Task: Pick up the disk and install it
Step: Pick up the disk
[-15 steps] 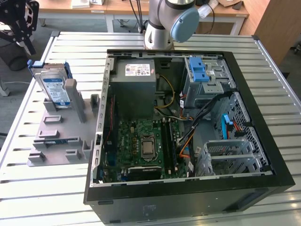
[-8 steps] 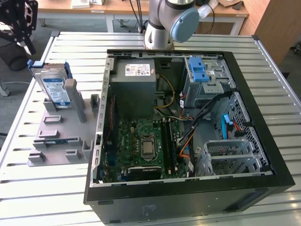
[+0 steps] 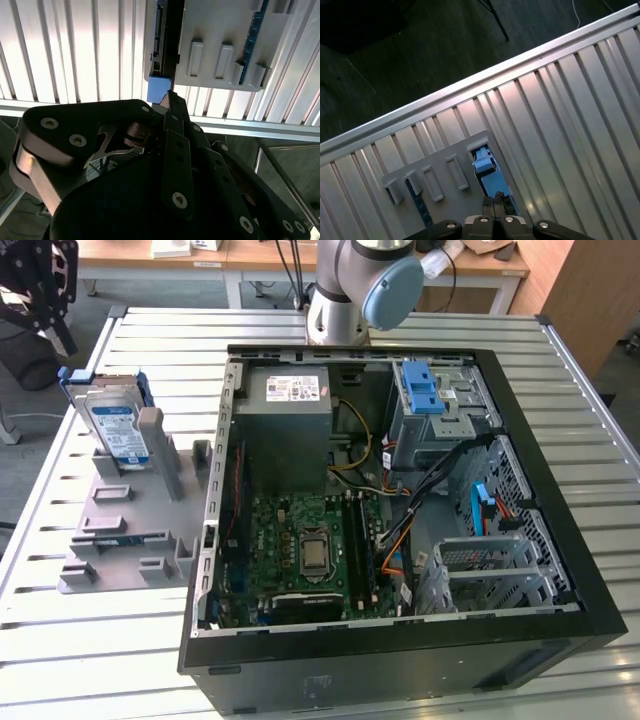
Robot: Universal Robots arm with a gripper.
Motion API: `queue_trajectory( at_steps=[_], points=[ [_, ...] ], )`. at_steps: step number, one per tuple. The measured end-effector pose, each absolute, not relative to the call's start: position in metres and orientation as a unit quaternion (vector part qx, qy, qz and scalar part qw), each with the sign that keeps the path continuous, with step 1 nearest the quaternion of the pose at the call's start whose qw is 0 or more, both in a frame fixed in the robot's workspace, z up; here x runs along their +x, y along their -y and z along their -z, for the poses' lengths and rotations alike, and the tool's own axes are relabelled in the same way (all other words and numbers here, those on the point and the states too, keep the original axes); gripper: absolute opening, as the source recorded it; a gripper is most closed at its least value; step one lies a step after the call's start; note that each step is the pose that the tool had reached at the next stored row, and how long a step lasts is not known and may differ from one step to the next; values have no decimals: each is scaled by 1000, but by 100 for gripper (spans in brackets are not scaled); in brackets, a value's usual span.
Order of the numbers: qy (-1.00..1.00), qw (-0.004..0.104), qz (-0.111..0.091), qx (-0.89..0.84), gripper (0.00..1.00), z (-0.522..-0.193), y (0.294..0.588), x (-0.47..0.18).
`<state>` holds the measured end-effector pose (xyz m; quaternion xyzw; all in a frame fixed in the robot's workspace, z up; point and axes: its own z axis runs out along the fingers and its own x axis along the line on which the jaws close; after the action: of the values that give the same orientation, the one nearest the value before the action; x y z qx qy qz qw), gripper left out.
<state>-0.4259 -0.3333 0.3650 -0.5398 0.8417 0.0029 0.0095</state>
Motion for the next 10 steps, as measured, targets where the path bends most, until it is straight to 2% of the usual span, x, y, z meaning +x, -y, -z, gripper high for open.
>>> queue_trajectory(
  at_steps=[10],
  points=[
    [-802, 9, -4, -597, 11, -365, 333, -426]
  ],
)
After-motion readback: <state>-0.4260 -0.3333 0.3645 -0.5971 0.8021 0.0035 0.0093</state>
